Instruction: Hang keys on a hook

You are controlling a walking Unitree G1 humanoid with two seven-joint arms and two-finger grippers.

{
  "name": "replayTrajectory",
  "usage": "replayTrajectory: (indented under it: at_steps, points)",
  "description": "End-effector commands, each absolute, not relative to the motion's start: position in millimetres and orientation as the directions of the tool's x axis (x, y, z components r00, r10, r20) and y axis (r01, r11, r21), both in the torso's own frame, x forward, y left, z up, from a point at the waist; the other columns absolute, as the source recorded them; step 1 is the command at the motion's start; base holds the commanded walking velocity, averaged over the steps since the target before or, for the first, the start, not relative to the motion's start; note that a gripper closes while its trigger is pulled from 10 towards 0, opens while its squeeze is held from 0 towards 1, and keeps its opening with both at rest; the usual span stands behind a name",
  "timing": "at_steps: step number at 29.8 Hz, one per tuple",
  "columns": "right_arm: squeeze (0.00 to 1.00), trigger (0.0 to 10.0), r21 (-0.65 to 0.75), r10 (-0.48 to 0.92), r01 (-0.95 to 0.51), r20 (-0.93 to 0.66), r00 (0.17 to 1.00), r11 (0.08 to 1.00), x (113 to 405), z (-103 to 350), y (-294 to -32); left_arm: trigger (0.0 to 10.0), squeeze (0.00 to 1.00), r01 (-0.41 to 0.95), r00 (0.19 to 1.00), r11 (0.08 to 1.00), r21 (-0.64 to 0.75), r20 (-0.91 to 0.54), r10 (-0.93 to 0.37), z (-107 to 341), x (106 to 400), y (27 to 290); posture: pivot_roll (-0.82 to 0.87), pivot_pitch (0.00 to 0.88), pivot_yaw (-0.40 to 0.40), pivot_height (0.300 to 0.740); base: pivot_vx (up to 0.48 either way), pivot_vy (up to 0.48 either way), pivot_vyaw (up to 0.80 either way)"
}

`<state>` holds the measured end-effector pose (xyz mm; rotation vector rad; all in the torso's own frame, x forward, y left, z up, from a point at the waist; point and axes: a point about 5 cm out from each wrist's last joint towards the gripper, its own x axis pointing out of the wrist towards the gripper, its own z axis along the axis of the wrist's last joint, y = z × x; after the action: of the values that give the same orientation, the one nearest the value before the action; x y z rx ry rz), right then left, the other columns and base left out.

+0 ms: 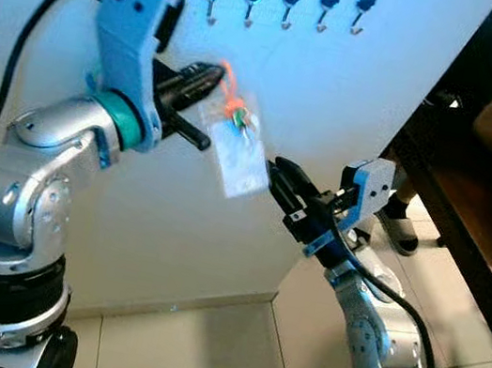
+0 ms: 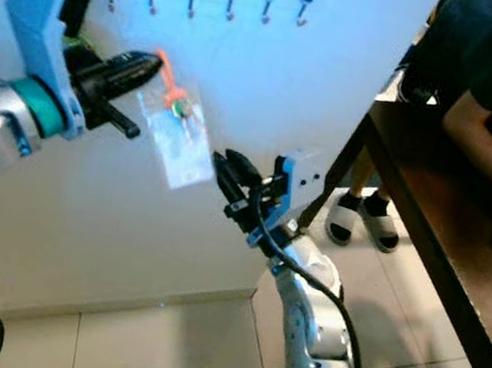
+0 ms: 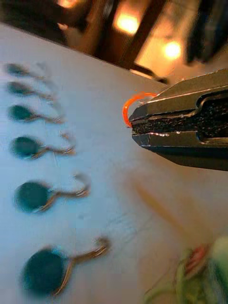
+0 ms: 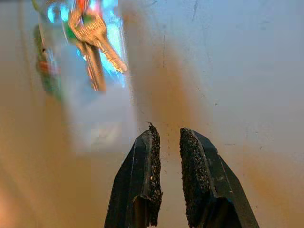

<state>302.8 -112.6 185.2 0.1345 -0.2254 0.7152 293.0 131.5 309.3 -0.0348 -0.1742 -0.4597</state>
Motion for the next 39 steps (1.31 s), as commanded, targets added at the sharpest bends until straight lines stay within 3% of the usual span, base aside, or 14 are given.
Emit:
replayTrajectory:
  at_steps: [1, 3, 5, 8, 20, 39]
  points:
    - [0.0, 10.0, 0.061, 0.634, -0.664, 0.24, 0.735, 0.746, 301.8, 180.9, -112.9, 10.0, 0.0, 0.409, 0.895, 0.912, -0.014, 0.199, -0.398, 316.7, 295.5, 134.8, 0.12, 0.0, 0.08, 0.74, 0.0, 0.0, 0.0]
    - [0.0, 10.0, 0.062, 0.634, -0.664, 0.24, 0.735, 0.745, 301.9, 180.8, -112.7, 10.0, 0.0, 0.372, 0.911, 0.928, -0.022, 0.201, -0.361, 319.1, 298.7, 136.8, 0.12, 0.0, 0.081, 0.74, 0.0, 0.0, 0.0]
    - [0.0, 10.0, 0.062, 0.633, -0.663, 0.241, 0.735, 0.746, 302.0, 180.7, -112.5, 10.0, 0.0, 0.224, 0.948, 0.969, 0.108, 0.206, -0.242, 322.5, 303.4, 143.9, 0.11, 0.0, 0.084, 0.74, 0.0, 0.0, 0.0]
    - [0.0, 10.0, 0.063, 0.632, -0.661, 0.242, 0.737, 0.747, 301.9, 180.6, -112.3, 10.0, 0.0, 0.146, 0.958, 0.971, 0.19, 0.219, -0.187, 324.5, 302.7, 147.3, 0.11, 0.0, 0.087, 0.74, 0.0, 0.0, 0.0]
    - [0.0, 10.0, 0.065, 0.632, -0.663, 0.242, 0.736, 0.746, 302.5, 180.7, -112.4, 10.0, 0.0, 0.102, 0.964, 0.952, 0.288, 0.208, -0.166, 321.0, 291.8, 154.2, 0.12, 0.0, 0.084, 0.74, 0.0, 0.0, 0.0]
    - [0.0, 10.0, 0.064, 0.631, -0.661, 0.242, 0.737, 0.748, 302.0, 181.6, -113.0, 10.0, 0.0, -0.049, 0.97, 0.941, 0.336, 0.24, -0.035, 322.4, 307.0, 158.1, 0.12, 0.0, 0.082, 0.74, 0.0, 0.0, 0.0]
